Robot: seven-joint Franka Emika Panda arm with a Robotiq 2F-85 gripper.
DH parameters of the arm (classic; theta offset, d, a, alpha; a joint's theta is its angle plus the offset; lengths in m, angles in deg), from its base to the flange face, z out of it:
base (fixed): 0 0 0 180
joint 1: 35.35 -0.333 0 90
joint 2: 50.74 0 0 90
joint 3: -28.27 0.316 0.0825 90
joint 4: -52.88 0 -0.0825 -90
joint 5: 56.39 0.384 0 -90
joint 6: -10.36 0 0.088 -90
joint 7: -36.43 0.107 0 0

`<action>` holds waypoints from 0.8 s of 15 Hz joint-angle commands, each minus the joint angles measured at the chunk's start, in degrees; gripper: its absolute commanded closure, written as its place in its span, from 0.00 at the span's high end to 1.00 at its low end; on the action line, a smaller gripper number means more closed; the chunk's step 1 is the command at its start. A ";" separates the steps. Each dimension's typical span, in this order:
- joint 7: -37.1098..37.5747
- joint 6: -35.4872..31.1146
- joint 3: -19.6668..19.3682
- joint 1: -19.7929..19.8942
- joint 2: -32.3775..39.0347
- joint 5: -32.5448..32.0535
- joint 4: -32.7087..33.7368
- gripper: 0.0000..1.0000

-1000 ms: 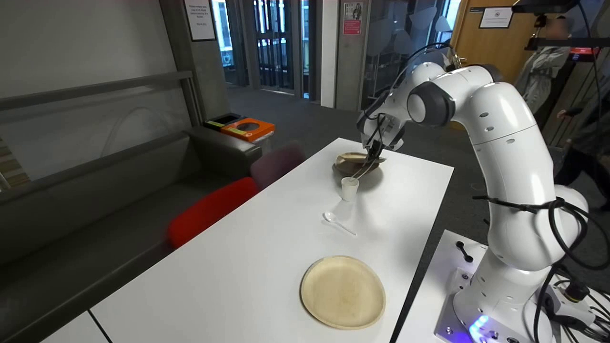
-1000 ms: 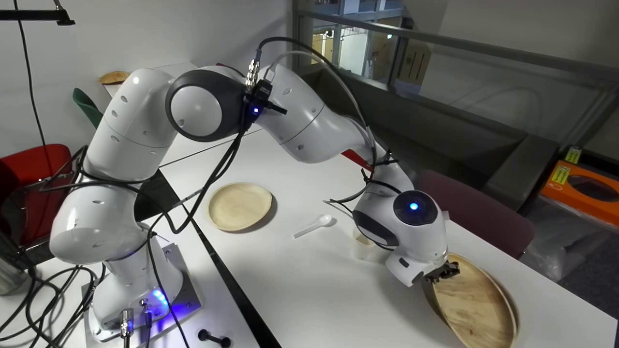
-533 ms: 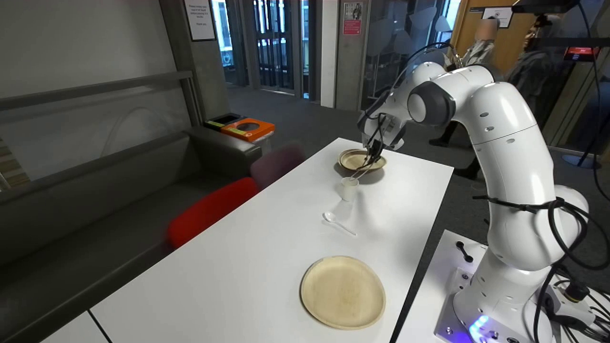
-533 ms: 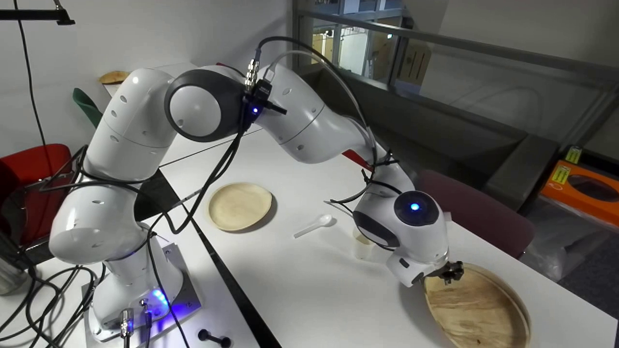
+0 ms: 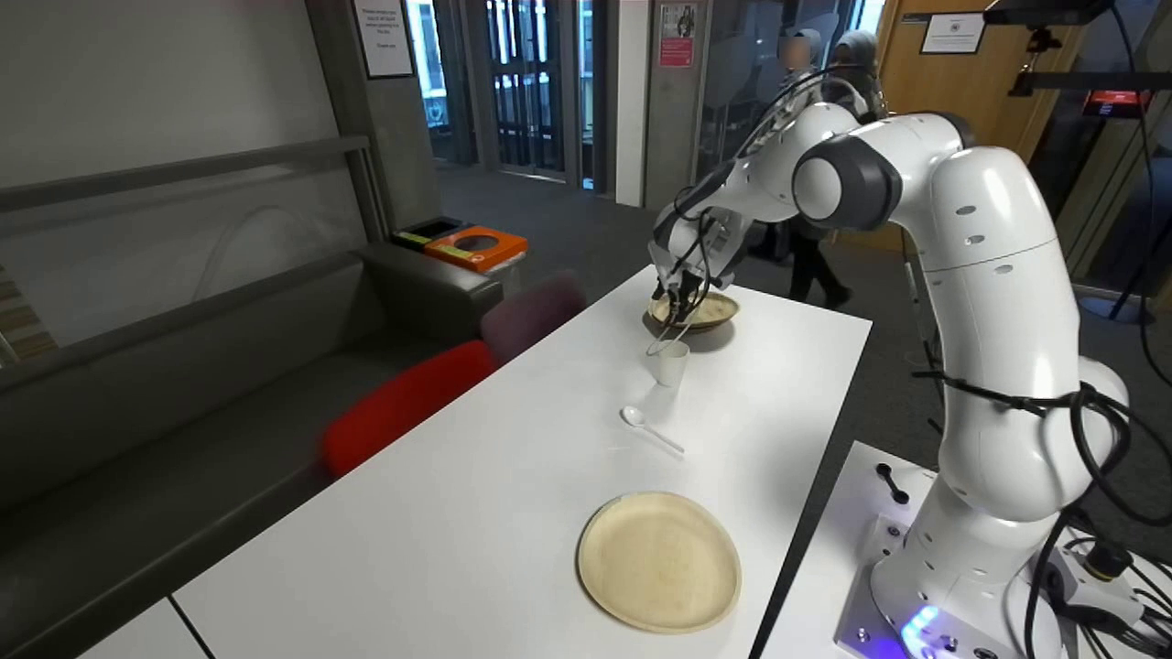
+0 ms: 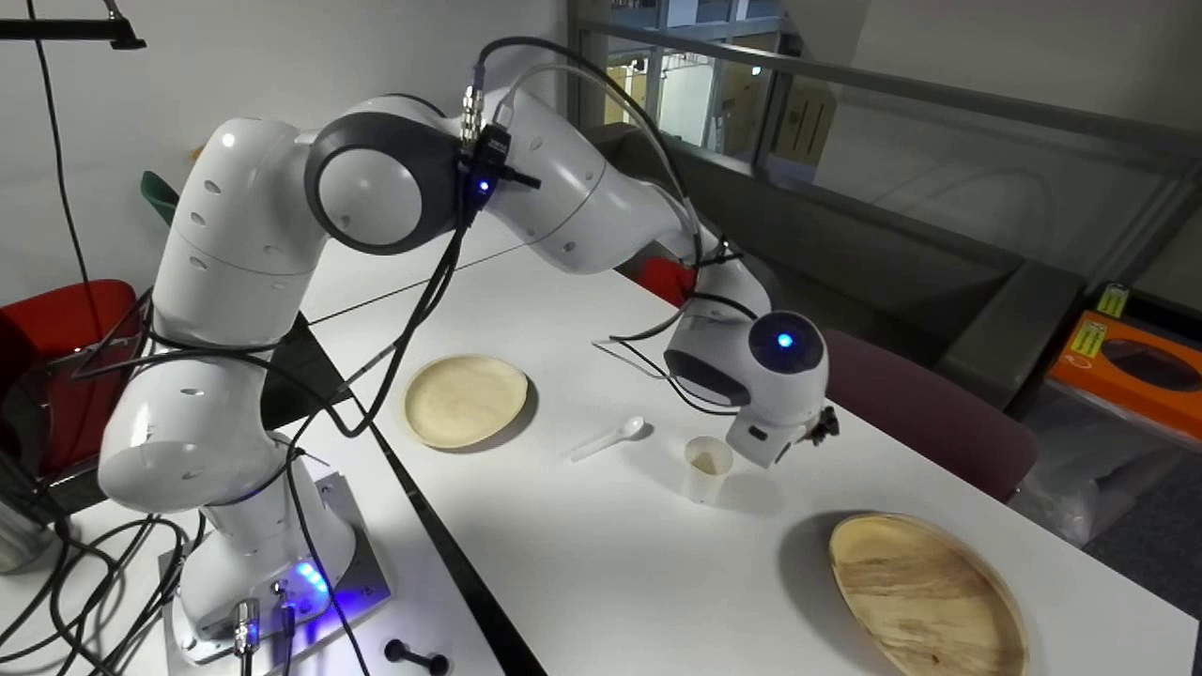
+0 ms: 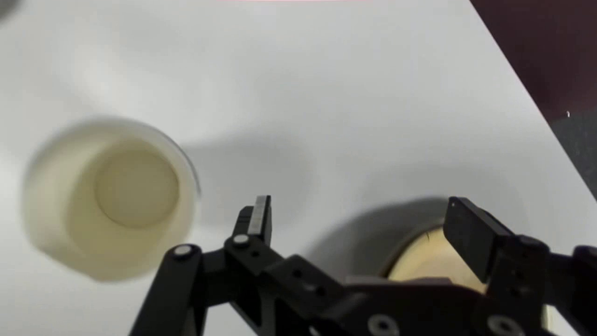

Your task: Stack up the brown plates on the right side and then move them to the left

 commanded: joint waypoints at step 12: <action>-1.86 16.03 11.23 -15.84 -15.08 -3.56 -17.66 1.00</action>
